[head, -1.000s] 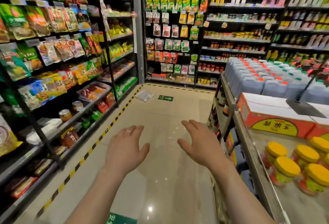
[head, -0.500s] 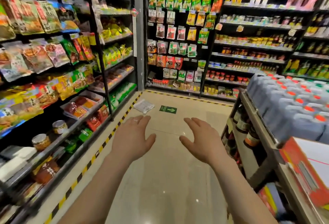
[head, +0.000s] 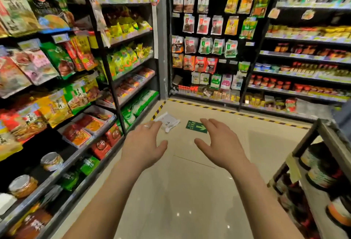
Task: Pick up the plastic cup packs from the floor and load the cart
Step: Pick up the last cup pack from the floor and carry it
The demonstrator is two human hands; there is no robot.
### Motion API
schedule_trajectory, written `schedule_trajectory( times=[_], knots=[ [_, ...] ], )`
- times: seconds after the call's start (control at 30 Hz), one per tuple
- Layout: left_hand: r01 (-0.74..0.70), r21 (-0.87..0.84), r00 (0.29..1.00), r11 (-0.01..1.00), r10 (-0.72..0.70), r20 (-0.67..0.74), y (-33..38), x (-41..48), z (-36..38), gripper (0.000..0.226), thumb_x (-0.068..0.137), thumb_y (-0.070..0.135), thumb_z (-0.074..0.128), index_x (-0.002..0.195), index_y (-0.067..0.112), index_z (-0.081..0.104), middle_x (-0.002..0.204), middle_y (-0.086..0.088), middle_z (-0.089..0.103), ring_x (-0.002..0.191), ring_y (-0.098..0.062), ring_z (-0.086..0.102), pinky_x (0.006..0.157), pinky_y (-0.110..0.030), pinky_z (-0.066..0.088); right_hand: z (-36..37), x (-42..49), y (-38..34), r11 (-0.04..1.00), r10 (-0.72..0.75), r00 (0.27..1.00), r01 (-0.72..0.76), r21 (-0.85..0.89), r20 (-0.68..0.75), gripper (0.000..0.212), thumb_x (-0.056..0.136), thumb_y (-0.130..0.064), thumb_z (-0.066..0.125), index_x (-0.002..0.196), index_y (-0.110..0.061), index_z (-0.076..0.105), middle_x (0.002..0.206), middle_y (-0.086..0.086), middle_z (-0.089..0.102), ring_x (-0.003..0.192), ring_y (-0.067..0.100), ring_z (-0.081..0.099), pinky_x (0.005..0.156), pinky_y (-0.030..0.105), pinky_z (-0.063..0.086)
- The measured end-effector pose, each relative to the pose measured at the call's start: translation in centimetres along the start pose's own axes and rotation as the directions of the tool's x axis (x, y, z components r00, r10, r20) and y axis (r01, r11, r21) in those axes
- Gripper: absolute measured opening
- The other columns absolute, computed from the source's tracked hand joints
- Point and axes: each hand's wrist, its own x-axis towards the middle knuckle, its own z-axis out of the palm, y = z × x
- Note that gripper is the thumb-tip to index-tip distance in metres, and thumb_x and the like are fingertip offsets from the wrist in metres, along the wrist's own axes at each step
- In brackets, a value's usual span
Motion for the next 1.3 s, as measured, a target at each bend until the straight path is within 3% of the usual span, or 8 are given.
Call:
schedule_trajectory(
  times=[0.27, 0.37, 0.57, 0.8, 0.97, 1.07, 1.2, 1.3],
  knots=[
    [0.147, -0.064, 0.989, 0.987, -0.148, -0.013, -5.1, 20.1, 2.9, 0.069, 0.084, 0.056, 0.038, 0.145, 0.025, 0.038, 0.147, 0.003, 0.044, 0.130, -0.024, 0.044, 0.102, -0.039, 0.041, 2.6, 24.6, 2.7, 0.992, -0.129, 0.987, 0.129, 0.016, 0.097, 0.067, 0.091, -0.052, 0.050, 0.150, -0.029, 0.028, 0.153, -0.001, 0.035, 0.139, 0.021, 0.032, 0.110, 0.039, 0.034],
    [0.181, -0.074, 0.983, 0.981, -0.181, -0.001, -8.2, 26.7, 5.3, 0.063, 0.090, 0.053, 0.046, 0.146, 0.026, 0.035, 0.148, 0.004, 0.042, 0.131, -0.022, 0.042, 0.103, -0.036, 0.039, 5.1, 32.5, 3.0, 0.986, -0.165, 0.979, 0.163, 0.032, 0.116, 0.066, 0.092, -0.051, 0.051, 0.150, -0.029, 0.029, 0.152, -0.001, 0.037, 0.138, 0.021, 0.034, 0.109, 0.038, 0.035],
    [0.196, -0.077, 0.981, 0.978, -0.195, 0.019, -16.4, 42.1, 11.2, 0.059, 0.090, 0.050, 0.048, 0.142, 0.024, 0.039, 0.142, 0.001, 0.048, 0.124, -0.025, 0.048, 0.092, -0.037, 0.045, 12.8, 49.3, 2.9, 0.981, -0.193, 0.969, 0.193, 0.015, 0.153, 0.067, 0.092, -0.052, 0.051, 0.150, -0.028, 0.028, 0.152, 0.000, 0.037, 0.138, 0.022, 0.034, 0.107, 0.039, 0.036],
    [0.199, -0.083, 0.978, 0.976, -0.193, 0.076, -25.4, 61.5, 14.9, 0.054, 0.090, 0.050, 0.051, 0.135, 0.021, 0.043, 0.134, -0.001, 0.052, 0.120, -0.028, 0.049, 0.084, -0.040, 0.047, 18.8, 70.2, 1.7, 0.987, -0.157, 0.972, 0.151, 0.049, 0.174, 0.065, 0.092, -0.047, 0.054, 0.149, -0.024, 0.032, 0.150, 0.002, 0.040, 0.135, 0.024, 0.038, 0.105, 0.040, 0.038],
    [0.277, -0.114, 0.947, 0.954, -0.251, 0.199, -28.6, 71.7, 17.2, 0.060, 0.092, 0.051, 0.050, 0.144, 0.026, 0.032, 0.148, 0.002, 0.040, 0.129, -0.026, 0.040, 0.084, -0.042, 0.052, 23.0, 80.5, 2.3, 0.989, -0.134, 0.962, 0.114, 0.098, 0.239, 0.066, 0.092, -0.046, 0.054, 0.150, -0.025, 0.030, 0.152, 0.001, 0.038, 0.137, 0.024, 0.035, 0.108, 0.039, 0.035],
    [0.299, -0.121, 0.940, 0.947, -0.271, 0.208, -29.9, 76.8, 19.8, 0.053, 0.091, 0.049, 0.052, 0.135, 0.023, 0.041, 0.138, -0.001, 0.048, 0.120, -0.028, 0.048, 0.076, -0.043, 0.054, 25.8, 86.0, 3.9, 0.986, -0.142, 0.956, 0.113, 0.125, 0.256, 0.066, 0.092, -0.046, 0.055, 0.150, -0.025, 0.032, 0.150, 0.001, 0.040, 0.136, 0.024, 0.037, 0.107, 0.040, 0.036],
    [0.356, -0.156, 0.923, 0.921, -0.320, 0.214, -31.1, 83.9, 25.6, 0.048, 0.091, 0.044, 0.055, 0.131, 0.019, 0.046, 0.128, -0.004, 0.055, 0.117, -0.029, 0.050, 0.088, -0.043, 0.048, 30.8, 93.9, 7.8, 0.981, -0.149, 0.943, 0.103, 0.165, 0.296, 0.064, 0.093, -0.045, 0.055, 0.149, -0.026, 0.032, 0.152, 0.000, 0.038, 0.137, 0.023, 0.036, 0.108, 0.038, 0.033],
    [0.414, -0.152, 0.892, 0.898, -0.367, 0.264, -31.5, 90.7, 31.4, 0.051, 0.092, 0.044, 0.051, 0.136, 0.020, 0.042, 0.133, -0.004, 0.051, 0.122, -0.027, 0.046, 0.093, -0.042, 0.044, 35.9, 100.6, 11.7, 0.972, -0.182, 0.925, 0.117, 0.206, 0.333, 0.064, 0.093, -0.044, 0.056, 0.149, -0.024, 0.033, 0.151, 0.001, 0.040, 0.136, 0.022, 0.037, 0.106, 0.036, 0.033]
  ],
)
